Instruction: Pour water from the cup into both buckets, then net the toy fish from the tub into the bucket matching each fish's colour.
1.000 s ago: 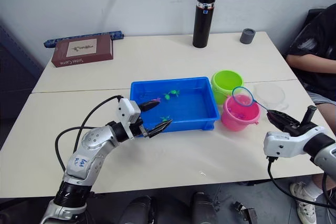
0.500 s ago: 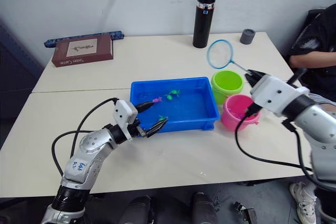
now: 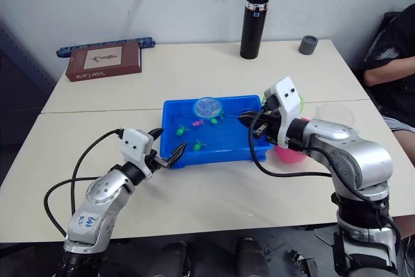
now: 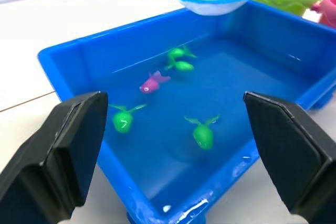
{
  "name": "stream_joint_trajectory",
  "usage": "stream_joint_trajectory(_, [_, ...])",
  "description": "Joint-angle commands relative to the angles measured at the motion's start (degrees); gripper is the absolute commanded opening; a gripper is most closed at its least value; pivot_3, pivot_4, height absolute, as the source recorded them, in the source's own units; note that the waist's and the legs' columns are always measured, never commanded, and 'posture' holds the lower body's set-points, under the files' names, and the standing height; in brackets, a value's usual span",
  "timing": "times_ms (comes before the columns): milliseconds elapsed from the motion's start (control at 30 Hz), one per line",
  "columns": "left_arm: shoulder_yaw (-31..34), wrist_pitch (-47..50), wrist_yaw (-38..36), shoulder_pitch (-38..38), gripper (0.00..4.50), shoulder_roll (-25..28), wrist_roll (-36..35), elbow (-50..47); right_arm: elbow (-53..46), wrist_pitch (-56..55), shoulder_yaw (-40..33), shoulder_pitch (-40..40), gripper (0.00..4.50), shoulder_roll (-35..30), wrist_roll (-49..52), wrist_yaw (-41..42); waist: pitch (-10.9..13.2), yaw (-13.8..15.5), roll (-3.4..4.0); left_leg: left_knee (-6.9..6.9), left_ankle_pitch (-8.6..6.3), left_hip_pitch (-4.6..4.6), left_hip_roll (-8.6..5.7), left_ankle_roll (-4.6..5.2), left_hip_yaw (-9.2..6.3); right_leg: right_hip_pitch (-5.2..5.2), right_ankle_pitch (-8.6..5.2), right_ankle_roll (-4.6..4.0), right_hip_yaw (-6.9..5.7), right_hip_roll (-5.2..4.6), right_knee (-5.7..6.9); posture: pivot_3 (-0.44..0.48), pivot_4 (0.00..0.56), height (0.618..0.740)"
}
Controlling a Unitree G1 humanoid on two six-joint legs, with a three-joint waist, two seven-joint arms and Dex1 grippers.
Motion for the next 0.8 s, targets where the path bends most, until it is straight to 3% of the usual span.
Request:
stream_joint_trajectory(33, [0.68,1.11,2.07,1.26,4.45,-0.32,1.01,-4.01,0.37,0.76,0.60,-1.25,0.00,0.34,1.65,0.16,0.00,0.00,0.00,0.00,0.00,0.00,-0.02,0.00,0.00,0.00,0.00,0.00,0.00,0.00,0.00,0.000,0.150,0.740])
stream_joint_trajectory(367, [0.15,2.67,3.43,2.96,4.45,-0.94,1.69,-6.39,5.39,7.36,1.76,-2.86,0.00,5.52,4.62,-2.30,0.00,-0.12,0.00,-0.02,0.00,-0.05,0.00,-0.01,0.05,-0.19,-0.01,-0.02,0.06,0.07,0.10,0.000,0.150,0.740])
stream_joint_trajectory(800, [-0.24,3.04,3.69,3.14,4.45,-1.40,1.86,-6.78,13.23,3.76,6.89,-2.85,0.00,8.34,0.44,-3.02,0.00,-0.13,0.00,-0.03,0.01,-0.28,-0.01,-0.01,0.15,-0.56,-0.02,-0.05,0.11,0.10,0.25,0.000,0.150,0.740])
